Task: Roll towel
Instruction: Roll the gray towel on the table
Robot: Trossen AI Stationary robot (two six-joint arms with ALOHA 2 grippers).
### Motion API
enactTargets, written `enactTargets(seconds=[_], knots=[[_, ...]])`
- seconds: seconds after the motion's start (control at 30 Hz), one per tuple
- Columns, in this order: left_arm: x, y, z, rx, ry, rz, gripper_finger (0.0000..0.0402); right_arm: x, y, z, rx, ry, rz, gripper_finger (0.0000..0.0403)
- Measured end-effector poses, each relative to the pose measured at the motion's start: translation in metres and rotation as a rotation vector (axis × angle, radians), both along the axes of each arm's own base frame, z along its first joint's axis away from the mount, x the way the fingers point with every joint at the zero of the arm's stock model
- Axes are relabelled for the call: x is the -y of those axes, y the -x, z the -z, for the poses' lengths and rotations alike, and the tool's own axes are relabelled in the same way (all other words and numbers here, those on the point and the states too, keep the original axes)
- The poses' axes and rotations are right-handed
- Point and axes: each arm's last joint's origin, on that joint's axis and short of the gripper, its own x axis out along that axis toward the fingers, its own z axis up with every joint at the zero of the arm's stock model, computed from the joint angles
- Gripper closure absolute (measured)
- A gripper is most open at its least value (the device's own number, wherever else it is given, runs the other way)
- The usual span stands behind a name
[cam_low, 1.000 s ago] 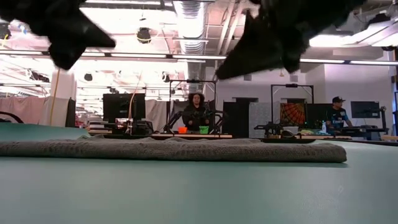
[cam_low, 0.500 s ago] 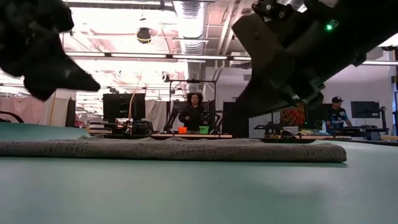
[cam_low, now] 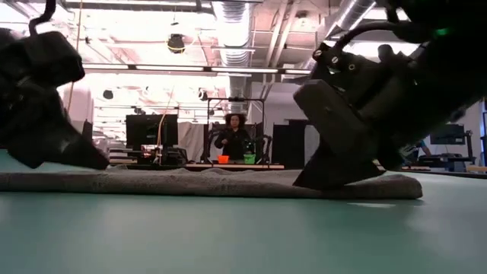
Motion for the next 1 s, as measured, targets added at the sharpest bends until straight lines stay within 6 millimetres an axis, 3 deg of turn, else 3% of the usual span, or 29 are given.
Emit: enactTargets(seconds=[0.2,0.53,0.83,1.0], knots=[[-0.001,0.004,0.012,-0.070,0.050,-0.007,0.0401,-0.005,0.019,0.009,-0.026,-0.038,0.107,0.0401],[0.004,0.003,0.011,-0.062,0.102,0.010,0.0401,-0.014,0.036,0.012,-0.025,-0.061,0.163,0.0398],[0.032,-0.011,-0.013,-0.076,0.103,0.180,0.0401,-0.012,0.041,0.012,-0.024,-0.069,0.210,0.0396],[0.043,-0.016,-0.025,-0.098,0.054,0.182,0.0401,-0.014,0.041,0.011,-0.024,-0.066,0.205,0.0396]])
